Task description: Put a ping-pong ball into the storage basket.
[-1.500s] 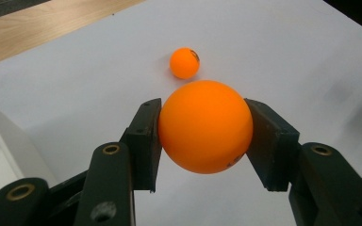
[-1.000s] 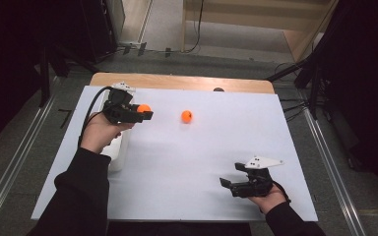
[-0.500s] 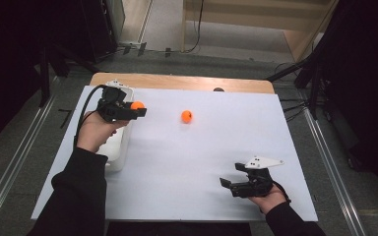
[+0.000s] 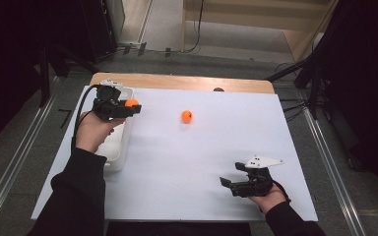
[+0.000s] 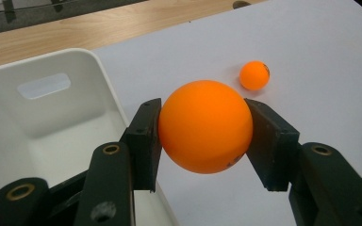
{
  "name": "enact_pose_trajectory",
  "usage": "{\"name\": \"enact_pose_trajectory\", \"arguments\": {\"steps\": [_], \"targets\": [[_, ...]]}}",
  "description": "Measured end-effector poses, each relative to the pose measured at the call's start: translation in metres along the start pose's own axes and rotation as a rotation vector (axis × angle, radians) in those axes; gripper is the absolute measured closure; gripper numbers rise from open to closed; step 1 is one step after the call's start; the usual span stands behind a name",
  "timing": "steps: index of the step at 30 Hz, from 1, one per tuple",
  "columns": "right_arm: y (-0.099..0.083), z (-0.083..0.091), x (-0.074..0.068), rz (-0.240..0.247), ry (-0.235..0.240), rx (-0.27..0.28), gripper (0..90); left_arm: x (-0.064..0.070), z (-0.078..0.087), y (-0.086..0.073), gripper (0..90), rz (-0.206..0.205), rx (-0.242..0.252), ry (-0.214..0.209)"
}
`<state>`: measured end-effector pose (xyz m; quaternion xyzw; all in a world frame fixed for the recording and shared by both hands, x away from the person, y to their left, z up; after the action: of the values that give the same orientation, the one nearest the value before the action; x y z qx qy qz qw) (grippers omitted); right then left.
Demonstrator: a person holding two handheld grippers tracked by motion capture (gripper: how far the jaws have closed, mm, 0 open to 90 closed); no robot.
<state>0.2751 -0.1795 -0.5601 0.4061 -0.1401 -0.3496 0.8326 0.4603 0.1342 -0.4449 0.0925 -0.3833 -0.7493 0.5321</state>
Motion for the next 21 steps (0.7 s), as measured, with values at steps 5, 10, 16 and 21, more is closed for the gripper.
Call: {"name": "enact_pose_trajectory", "arguments": {"steps": [5, 10, 16, 21], "targets": [[0.0, 0.0, 0.0, 0.007, 0.002, -0.005, 14.1, -0.005, 0.0, 0.0, 50.7, 0.012, 0.011, 0.015], [0.0, 0.0, -0.001, 0.008, 0.002, -0.003, 14.1, -0.012, -0.001, 0.0, 50.6, 0.016, 0.017, 0.047], [0.0, 0.0, -0.001, 0.008, 0.002, -0.004, 14.1, -0.019, 0.0, 0.001, 50.7, 0.037, 0.033, 0.06], [0.001, -0.001, -0.002, 0.003, 0.006, -0.009, 14.1, -0.027, 0.003, 0.001, 50.6, 0.066, 0.048, 0.077]]}}
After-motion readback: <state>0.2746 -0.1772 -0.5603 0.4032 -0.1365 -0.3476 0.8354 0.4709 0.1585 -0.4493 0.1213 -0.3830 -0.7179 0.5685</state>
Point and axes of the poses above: each handheld gripper's, and its own axes: z roughly backward along the jaws, y roughly out of its top, x roughly to its right, the point moved 10 cm from there along -z, roughly forward along the jaws, and after that the axes turned 13 degrees about z, right-handed, at the moved point
